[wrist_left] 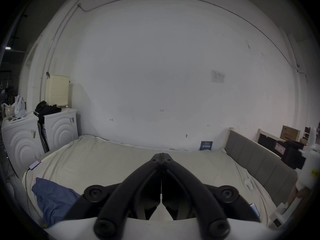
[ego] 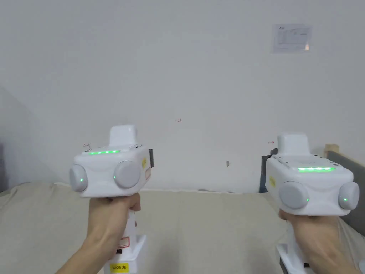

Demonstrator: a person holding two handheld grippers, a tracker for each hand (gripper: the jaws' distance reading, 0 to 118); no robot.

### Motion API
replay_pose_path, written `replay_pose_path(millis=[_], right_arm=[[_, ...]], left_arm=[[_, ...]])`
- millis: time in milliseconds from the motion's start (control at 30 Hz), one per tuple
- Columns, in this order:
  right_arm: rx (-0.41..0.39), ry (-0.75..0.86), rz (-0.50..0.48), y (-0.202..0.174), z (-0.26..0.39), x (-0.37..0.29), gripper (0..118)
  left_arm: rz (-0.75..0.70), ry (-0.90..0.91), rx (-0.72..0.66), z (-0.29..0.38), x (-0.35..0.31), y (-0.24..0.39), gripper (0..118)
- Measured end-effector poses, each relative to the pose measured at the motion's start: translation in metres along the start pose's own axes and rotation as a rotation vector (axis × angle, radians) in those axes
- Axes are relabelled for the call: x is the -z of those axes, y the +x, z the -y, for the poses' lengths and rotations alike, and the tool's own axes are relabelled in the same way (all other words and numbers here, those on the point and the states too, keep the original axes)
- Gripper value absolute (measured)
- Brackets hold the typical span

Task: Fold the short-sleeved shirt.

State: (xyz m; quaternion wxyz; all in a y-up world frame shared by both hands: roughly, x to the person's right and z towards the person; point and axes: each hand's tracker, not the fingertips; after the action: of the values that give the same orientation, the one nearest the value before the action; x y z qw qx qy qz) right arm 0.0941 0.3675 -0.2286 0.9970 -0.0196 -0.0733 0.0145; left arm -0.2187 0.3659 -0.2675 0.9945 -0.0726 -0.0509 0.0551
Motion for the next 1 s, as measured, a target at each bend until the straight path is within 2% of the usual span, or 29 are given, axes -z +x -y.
replay_pose_path(millis=[33,133,167,267,400,433,500,667,800,833,900,933,967,1000], right_arm=[[-0.001,-0.048,-0.049,0.002,-0.003,0.001,0],[-0.027,-0.052,-0.032,-0.018,0.03,0.01,0],[-0.05,-0.076,-0.039,-0.022,0.037,0.013,0],[-0.039,-0.153,-0.109,-0.027,0.067,0.011,0],[-0.093,-0.304,-0.185,-0.05,0.134,0.0,0],[-0.13,-0.379,-0.223,-0.057,0.154,0.001,0],[-0.11,-0.506,-0.288,-0.061,0.202,0.019,0],[-0.081,-0.658,-0.339,-0.083,0.286,0.029,0],[-0.047,-0.711,-0.354,-0.104,0.314,0.023,0],[-0.041,-0.727,-0.356,-0.108,0.319,0.022,0],[-0.021,-0.736,-0.353,-0.114,0.327,0.011,0],[-0.006,-0.753,-0.356,-0.115,0.332,0.008,0],[0.009,-0.772,-0.359,-0.115,0.337,0.006,0],[0.012,-0.781,-0.361,-0.116,0.341,0.004,0]], left_arm=[[-0.005,-0.013,-0.002,0.003,0.0,-0.001,0],[-0.017,-0.014,0.047,0.016,0.0,-0.003,0],[-0.004,-0.052,0.032,0.023,0.0,-0.01,0],[0.018,-0.173,0.037,0.05,-0.003,-0.043,0],[-0.129,-0.34,0.117,0.106,-0.015,-0.123,0],[-0.196,-0.401,0.12,0.123,-0.02,-0.151,0],[-0.276,-0.528,0.076,0.153,-0.028,-0.205,0],[-0.451,-0.736,-0.097,0.223,-0.046,-0.31,0],[-0.438,-0.813,-0.095,0.251,-0.016,-0.319,0],[-0.436,-0.818,-0.084,0.258,-0.012,-0.315,5],[-0.439,-0.825,-0.083,0.27,0.004,-0.32,105],[-0.422,-0.889,-0.126,0.279,0.014,-0.324,117],[-0.401,-0.936,-0.214,0.287,0.023,-0.337,110],[-0.432,-0.932,-0.159,0.292,0.032,-0.347,110]])
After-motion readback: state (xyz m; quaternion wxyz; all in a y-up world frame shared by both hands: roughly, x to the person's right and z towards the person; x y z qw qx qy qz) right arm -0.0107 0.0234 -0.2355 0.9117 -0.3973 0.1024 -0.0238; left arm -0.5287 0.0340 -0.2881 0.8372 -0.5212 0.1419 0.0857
